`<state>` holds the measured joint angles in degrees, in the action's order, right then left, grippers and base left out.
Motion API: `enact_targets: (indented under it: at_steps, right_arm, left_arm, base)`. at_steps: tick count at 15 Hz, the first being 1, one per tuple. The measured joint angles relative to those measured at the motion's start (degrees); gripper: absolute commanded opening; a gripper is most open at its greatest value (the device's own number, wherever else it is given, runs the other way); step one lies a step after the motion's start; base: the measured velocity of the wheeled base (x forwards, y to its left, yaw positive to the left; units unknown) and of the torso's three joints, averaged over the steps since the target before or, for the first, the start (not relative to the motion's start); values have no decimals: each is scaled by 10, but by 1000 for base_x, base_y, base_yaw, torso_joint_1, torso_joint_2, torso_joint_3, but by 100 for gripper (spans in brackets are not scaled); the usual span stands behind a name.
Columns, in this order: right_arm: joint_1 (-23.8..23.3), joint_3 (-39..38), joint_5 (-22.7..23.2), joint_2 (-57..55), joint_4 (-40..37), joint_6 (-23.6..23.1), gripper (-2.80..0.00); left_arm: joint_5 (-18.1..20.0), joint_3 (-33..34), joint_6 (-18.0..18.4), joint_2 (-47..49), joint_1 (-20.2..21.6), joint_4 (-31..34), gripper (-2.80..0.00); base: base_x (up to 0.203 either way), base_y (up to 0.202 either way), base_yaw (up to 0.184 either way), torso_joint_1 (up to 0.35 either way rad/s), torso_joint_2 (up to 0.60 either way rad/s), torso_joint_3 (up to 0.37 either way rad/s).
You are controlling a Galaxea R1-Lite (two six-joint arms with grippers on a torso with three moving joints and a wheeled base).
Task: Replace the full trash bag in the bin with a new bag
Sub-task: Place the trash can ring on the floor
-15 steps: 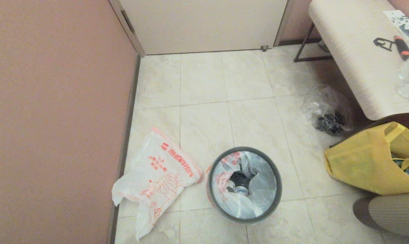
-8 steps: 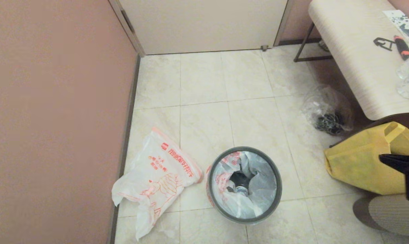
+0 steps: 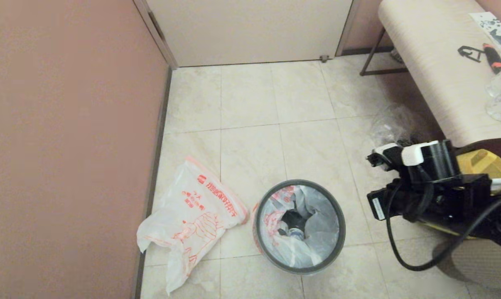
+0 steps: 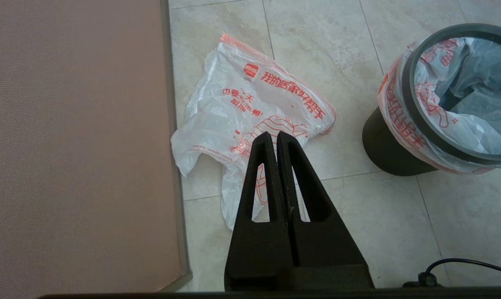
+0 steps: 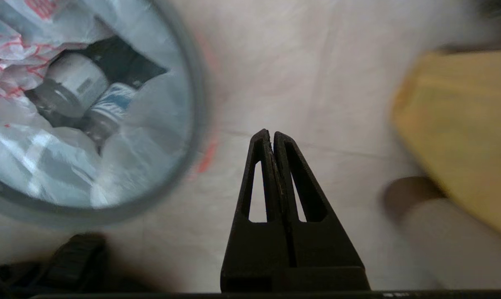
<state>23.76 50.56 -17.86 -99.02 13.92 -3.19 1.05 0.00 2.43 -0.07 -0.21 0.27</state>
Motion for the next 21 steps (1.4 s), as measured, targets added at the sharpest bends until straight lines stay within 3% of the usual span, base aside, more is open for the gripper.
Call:
enact_targets:
  at_steps: [3,4,9,16,17,21]
  right_arm:
    - [2,37,45,-88,5,50,-277]
    - [2,44,53,-109,6,63,0]
    - [0,71,65,-174,5,91,0]
    - [1,87,63,-212,7,90,0]
    - [1,89,63,-215,7,90,-280]
    - [1,95,61,-220,7,90,-280]
  left_arm:
    - [0,0,0,0,0,0,-280]
    - [0,0,0,0,0,0,-280]
    - [0,0,0,0,0,0,-280]
    - [0,0,0,0,0,0,-280]
    - [0,0,0,0,0,0,-280]
    - [0,0,0,0,0,0,-280]
  base:
    - [0,0,0,0,0,0]
    - [0,0,0,0,0,0]
    - [0,0,0,0,0,0]
    - [0,0,0,0,0,0]
    - [0,0,0,0,0,0]
    - [0,0,0,0,0,0]
